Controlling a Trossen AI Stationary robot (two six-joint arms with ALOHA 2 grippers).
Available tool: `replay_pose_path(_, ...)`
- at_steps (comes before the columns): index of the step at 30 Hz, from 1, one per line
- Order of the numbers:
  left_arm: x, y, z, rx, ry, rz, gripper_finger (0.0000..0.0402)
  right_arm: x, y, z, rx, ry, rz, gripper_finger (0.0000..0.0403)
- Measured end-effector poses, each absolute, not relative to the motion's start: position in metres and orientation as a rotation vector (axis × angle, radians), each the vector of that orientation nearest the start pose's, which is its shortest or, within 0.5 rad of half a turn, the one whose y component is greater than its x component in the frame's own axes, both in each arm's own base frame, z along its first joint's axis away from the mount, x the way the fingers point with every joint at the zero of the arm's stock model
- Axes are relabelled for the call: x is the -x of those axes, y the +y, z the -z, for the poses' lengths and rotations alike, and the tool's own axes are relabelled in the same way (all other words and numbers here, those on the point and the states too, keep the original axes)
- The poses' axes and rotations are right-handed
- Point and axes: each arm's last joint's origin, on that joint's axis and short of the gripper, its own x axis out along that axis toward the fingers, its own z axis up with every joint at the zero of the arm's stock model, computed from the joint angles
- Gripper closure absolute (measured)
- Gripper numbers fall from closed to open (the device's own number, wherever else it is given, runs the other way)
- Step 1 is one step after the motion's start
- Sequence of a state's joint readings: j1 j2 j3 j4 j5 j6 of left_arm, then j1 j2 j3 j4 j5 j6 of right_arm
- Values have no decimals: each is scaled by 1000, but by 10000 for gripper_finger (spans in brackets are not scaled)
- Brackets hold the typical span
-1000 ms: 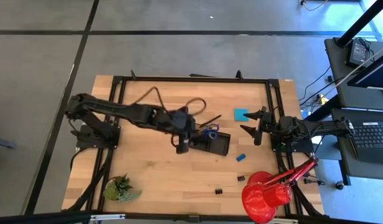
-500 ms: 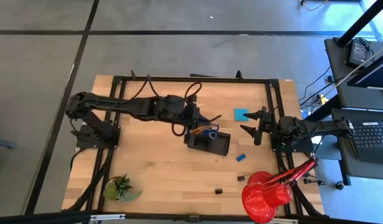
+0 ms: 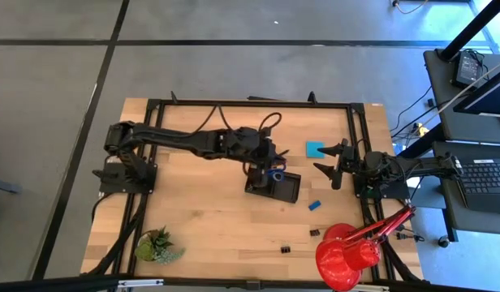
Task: Pick and place office supplies into organizer
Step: Put the yellow pencil into the black desk organizer
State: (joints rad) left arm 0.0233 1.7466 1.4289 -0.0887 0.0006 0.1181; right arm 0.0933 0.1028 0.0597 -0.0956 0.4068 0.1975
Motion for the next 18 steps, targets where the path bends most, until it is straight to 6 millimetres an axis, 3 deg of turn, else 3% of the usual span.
replay_pose_path(10,-423,19,-266,-41,526,-39,387,-99,-2,-167,-161,104,325,92)
replay_pose_path(18,-421,23,-247,-17,650,-106,387,-99,-2,-167,-161,104,325,92)
